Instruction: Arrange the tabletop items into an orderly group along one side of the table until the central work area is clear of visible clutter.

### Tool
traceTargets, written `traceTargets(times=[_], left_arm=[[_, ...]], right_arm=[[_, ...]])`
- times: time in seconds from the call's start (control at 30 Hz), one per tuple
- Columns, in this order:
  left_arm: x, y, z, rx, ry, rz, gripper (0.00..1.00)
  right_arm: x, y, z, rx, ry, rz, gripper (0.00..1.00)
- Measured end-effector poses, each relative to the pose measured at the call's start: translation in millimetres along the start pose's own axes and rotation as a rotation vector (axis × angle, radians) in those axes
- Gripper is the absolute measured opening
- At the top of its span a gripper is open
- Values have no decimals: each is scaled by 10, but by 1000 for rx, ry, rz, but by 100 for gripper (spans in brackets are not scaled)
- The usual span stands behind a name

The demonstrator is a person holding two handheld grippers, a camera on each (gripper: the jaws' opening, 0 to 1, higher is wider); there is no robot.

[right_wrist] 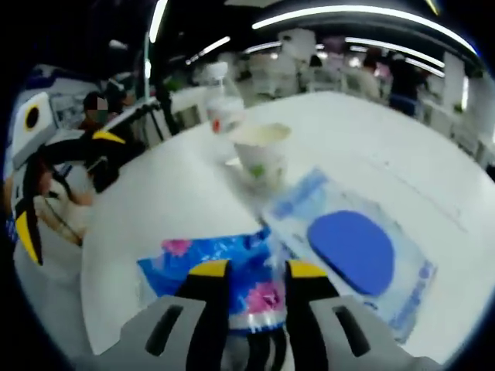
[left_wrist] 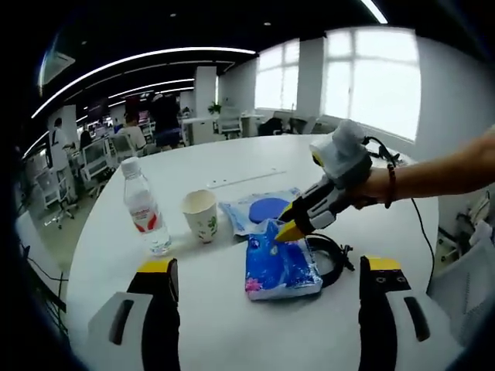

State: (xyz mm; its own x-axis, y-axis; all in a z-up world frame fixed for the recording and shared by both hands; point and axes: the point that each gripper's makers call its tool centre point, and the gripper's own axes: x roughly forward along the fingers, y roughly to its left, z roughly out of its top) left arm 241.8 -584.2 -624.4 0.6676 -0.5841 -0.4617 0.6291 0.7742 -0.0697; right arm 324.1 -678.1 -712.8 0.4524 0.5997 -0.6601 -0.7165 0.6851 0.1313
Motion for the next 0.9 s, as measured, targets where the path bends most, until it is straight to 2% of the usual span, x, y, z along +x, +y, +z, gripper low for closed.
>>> traceTargets(times=[0.27,0.37,0.7,0.9], left_arm=[[-4,-15,-48,10,15,1,95],[-11,13,-70,1,19,7,94],[-37,13,-93,-15,19,9,93],[-46,12,-79,-11,16,9,92]], right_arm=[[7,-66,-25,31,12,-33,16],[2,-88,-18,54,10,-41,7],[-26,-123,-16,95,11,-80,2],[-101,-101,20,114,-2,-78,1]])
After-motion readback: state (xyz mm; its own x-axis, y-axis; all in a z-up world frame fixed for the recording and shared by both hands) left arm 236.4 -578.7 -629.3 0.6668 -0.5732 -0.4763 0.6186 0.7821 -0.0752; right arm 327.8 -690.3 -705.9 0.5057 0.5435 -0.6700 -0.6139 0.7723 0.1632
